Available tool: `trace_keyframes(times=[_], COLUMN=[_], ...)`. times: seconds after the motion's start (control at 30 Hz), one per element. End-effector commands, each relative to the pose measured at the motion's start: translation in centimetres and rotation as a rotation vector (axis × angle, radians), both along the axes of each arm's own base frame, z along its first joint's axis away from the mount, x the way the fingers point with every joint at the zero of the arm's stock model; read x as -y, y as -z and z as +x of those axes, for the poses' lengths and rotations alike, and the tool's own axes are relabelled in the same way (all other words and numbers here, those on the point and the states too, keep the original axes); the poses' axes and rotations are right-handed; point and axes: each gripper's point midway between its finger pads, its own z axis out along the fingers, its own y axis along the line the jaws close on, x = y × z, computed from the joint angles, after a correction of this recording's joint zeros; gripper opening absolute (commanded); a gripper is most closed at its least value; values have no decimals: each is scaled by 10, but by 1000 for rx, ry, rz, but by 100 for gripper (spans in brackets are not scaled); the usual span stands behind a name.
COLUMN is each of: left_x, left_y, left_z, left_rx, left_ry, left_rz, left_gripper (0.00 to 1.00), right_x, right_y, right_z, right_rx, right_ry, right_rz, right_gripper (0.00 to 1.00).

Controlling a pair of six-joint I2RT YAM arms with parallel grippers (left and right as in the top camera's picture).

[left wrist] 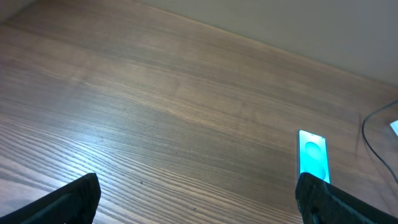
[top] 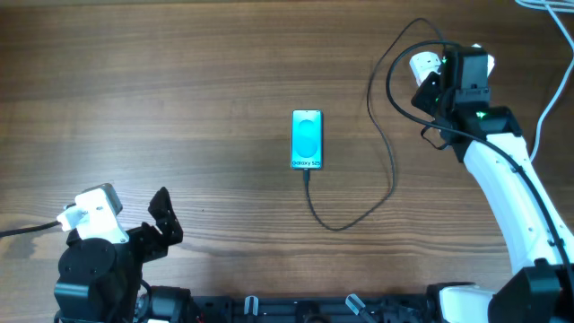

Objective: Plug charger to phone and switch on socket
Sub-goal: 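Move the right gripper over the power strip's switch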

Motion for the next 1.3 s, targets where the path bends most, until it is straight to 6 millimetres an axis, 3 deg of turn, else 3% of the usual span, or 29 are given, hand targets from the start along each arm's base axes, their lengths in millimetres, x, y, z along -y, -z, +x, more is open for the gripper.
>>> trace_keyframes(times=[0.0, 0.17, 0.5, 0.73, 1.07, 1.27], left_x=[-3, -2, -2, -2, -2, -2], left_y=[0, 1, 0, 0, 0, 0], left_z=[0, 0, 1, 1, 1, 1], left_rx=[4, 5, 8, 8, 8, 8], left_ry=[-18, -17, -17, -17, -18, -17], left_rz=[5, -3, -3, -3, -3, -3], left_gripper=[100, 100, 100, 100, 100, 100], right_x=[32, 58, 75, 77, 81, 83], right_y=[12, 41, 63, 96, 119, 120], right_z=[14, 26, 62, 72, 83, 87], right_rx=[9, -59, -133, -176, -169, -163], right_ry=[97, 81, 89, 73, 76, 66], right_rz=[-11, -76, -89, -101, -103, -114], right_gripper=[5, 5, 5, 5, 5, 5])
